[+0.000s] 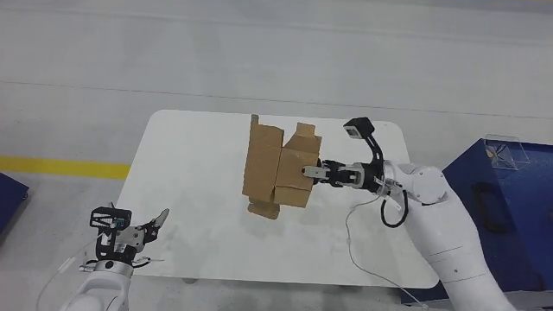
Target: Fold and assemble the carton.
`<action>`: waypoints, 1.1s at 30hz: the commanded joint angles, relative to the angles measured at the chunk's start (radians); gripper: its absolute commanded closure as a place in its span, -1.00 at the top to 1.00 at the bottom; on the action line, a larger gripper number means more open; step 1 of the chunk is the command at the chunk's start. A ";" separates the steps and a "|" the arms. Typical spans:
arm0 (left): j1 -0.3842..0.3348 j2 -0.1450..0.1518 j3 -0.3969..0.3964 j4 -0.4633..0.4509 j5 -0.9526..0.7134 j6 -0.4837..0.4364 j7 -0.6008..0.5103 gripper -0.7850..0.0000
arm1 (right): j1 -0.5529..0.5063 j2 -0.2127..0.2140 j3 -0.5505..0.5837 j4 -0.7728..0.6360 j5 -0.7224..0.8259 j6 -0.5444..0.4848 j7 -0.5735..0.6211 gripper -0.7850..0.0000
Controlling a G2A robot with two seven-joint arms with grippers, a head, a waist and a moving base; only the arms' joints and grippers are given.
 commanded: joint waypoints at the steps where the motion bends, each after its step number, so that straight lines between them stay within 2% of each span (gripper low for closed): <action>1: 0.000 0.000 0.000 0.000 0.000 0.000 0.000 1.00 | -0.014 0.016 0.044 -0.103 0.037 0.034 0.034 -1.00; 6: 0.000 0.000 0.000 0.000 0.000 0.000 0.000 1.00 | -0.007 0.042 0.100 -0.173 0.087 0.101 0.101 -1.00; 26: 0.000 0.000 0.000 0.000 0.000 0.000 0.000 1.00 | -0.007 0.042 0.100 -0.173 0.087 0.101 0.101 -1.00; 29: 0.000 0.000 0.000 0.000 0.000 0.000 0.000 1.00 | -0.046 0.034 0.066 -0.141 0.222 0.114 0.102 -1.00; 33: 0.000 0.000 0.000 0.000 0.000 0.000 0.000 1.00 | -0.055 0.007 -0.018 -0.056 0.639 0.246 0.246 -1.00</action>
